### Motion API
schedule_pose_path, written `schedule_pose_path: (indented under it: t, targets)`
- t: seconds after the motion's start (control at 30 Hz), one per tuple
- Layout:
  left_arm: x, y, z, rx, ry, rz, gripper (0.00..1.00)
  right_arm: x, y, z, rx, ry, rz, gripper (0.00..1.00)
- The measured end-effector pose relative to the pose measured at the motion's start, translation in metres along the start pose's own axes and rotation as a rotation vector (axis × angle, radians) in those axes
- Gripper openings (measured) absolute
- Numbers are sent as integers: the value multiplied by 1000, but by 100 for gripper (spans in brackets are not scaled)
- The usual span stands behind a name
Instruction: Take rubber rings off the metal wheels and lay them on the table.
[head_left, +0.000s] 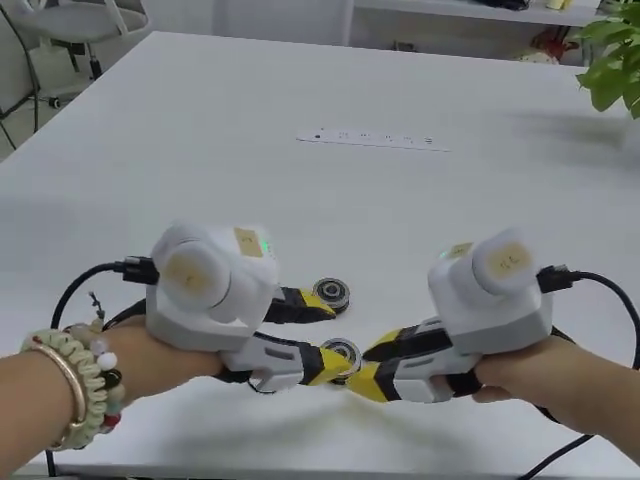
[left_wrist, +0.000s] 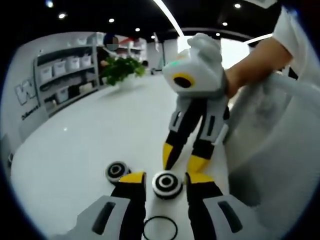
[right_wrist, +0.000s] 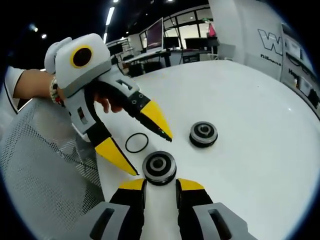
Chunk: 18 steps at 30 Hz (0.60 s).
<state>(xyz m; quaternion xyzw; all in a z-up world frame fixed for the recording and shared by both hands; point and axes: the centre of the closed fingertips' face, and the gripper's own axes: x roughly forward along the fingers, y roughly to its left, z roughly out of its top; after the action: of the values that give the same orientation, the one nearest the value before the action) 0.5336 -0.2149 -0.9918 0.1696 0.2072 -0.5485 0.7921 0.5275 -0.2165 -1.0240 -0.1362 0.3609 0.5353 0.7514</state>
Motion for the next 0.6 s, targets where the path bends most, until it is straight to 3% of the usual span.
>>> schedule_pose_path:
  t: [0.17, 0.4, 0.6]
  targets:
    - [8, -2, -5, 8, 24, -7, 23, 1, 0, -1, -27, 7, -5, 19]
    - [6, 2, -12, -13, 48, 9, 23, -1, -1, 0, -42, 1, -11, 18]
    - [6, 2, -13, -47, 43, 7, 22, 0, 0, 0, -54, 4, -10, 17]
